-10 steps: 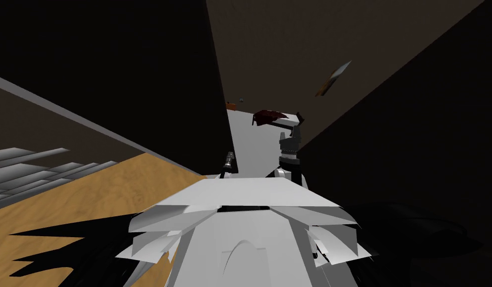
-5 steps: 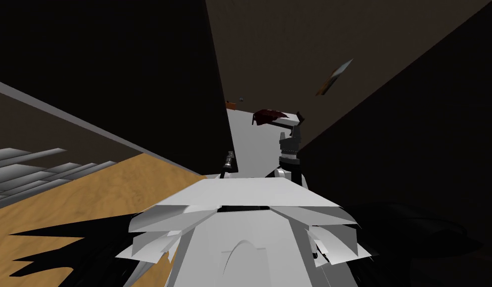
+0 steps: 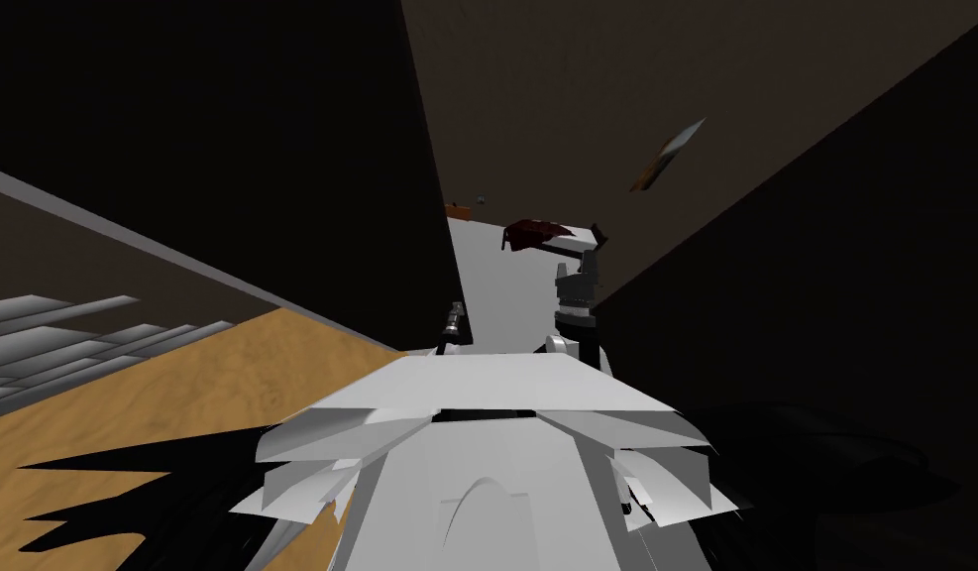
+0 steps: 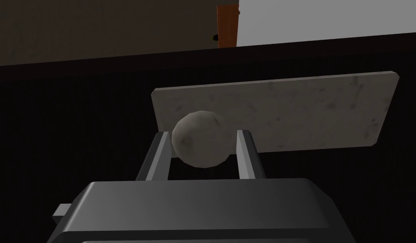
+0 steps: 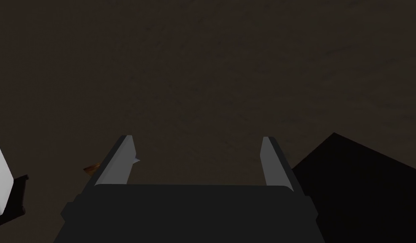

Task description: Push the door open

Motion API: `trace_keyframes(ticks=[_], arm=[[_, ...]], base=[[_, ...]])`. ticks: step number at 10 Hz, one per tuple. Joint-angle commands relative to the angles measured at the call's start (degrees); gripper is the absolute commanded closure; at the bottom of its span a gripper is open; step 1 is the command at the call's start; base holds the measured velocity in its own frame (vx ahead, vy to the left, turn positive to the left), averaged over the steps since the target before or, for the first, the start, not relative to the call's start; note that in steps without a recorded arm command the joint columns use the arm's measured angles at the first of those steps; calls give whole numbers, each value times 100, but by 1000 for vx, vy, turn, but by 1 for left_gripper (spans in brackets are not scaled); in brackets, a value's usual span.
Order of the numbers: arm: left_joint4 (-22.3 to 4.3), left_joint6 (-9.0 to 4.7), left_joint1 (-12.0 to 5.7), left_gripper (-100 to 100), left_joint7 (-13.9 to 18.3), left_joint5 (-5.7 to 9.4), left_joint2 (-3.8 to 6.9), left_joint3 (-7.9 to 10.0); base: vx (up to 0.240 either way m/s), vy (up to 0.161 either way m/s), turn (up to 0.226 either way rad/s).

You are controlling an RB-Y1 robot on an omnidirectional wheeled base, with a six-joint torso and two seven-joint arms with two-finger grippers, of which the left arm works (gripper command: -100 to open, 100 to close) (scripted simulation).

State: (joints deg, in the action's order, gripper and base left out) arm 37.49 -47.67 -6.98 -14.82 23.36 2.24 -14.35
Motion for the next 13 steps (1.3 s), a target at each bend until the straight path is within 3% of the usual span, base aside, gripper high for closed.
trace_keyframes(ticks=[1, 4, 6, 10, 11, 12, 13], arm=[[-83, -104, -105, 100, -61, 74, 68, 145], [-88, -112, -121, 100, -172, 152, 35, 276], [-94, -122, -142, 100, -315, 251, -75, 442], [-105, -137, -174, 100, -536, 405, -447, 700], [-55, -77, -113, 100, -525, 383, -395, 659], [-39, -115, -127, 100, -588, 483, -212, 777], [-39, -115, -127, 100, -588, 483, -212, 777]], base=[[194, -43, 66], [185, -24, 57], [171, -51, 104], [199, -54, 99], [93, -25, 34], [136, -27, 35], [164, -36, 58]])
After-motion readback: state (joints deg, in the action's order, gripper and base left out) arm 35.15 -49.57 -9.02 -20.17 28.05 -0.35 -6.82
